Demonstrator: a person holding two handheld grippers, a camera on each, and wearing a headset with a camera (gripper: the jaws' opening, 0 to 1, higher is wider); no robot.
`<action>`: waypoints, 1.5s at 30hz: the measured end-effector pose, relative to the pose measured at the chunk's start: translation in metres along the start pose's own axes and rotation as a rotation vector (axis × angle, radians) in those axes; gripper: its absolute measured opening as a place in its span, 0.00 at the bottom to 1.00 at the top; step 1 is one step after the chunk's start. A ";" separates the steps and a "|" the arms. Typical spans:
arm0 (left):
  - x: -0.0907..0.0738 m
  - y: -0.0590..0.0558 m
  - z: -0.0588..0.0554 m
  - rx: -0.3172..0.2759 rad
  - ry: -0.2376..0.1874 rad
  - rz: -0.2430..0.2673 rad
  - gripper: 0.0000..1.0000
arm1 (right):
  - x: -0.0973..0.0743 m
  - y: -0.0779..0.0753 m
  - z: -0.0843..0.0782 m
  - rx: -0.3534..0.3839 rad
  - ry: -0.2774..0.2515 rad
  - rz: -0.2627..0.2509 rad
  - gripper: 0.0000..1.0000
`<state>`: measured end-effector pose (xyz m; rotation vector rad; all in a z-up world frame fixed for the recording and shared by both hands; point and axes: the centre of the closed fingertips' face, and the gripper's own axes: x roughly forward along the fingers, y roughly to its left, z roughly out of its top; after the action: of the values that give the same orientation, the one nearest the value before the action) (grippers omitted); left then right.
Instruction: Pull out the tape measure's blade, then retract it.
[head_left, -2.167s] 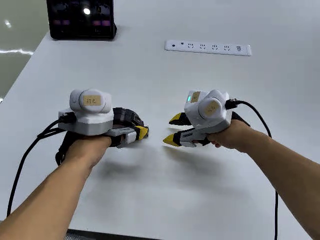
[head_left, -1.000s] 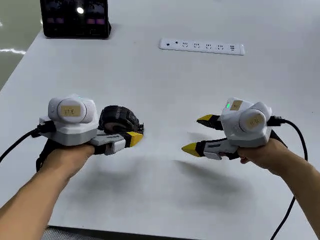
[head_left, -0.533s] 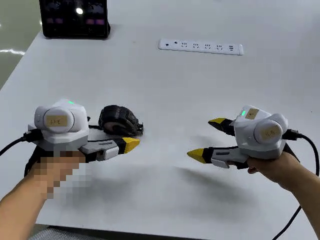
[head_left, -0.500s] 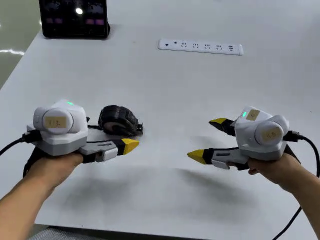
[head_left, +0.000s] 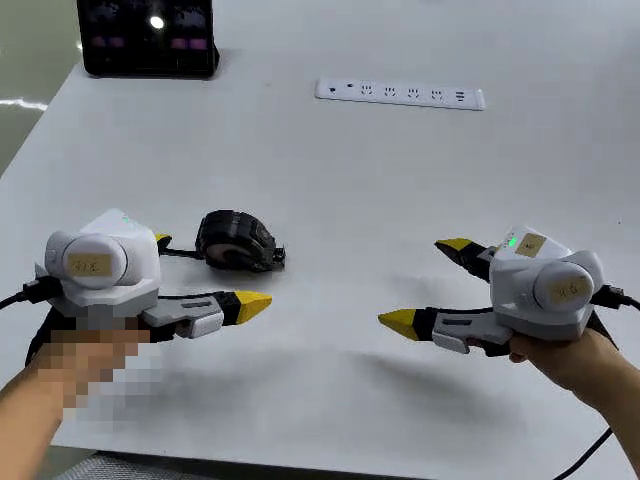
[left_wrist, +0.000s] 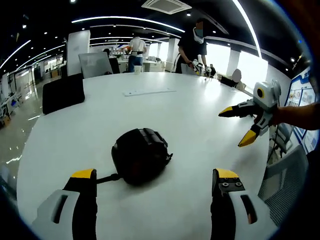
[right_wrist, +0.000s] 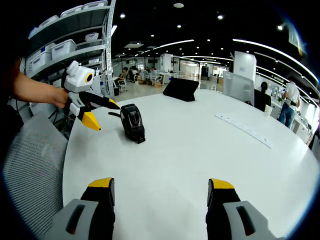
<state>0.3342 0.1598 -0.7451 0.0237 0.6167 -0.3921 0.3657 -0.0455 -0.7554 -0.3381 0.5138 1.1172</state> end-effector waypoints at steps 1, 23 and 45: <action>-0.001 -0.001 0.000 0.005 -0.005 -0.005 0.94 | -0.001 -0.002 0.000 -0.002 -0.004 -0.003 0.76; -0.021 -0.013 0.000 0.103 -0.069 -0.061 0.99 | -0.021 -0.001 -0.012 0.074 -0.067 -0.057 0.96; -0.028 -0.016 0.005 0.111 -0.091 -0.087 0.99 | -0.026 0.008 -0.003 0.093 -0.101 -0.057 0.99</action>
<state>0.3104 0.1540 -0.7235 0.0852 0.5066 -0.5090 0.3494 -0.0635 -0.7438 -0.2129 0.4620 1.0459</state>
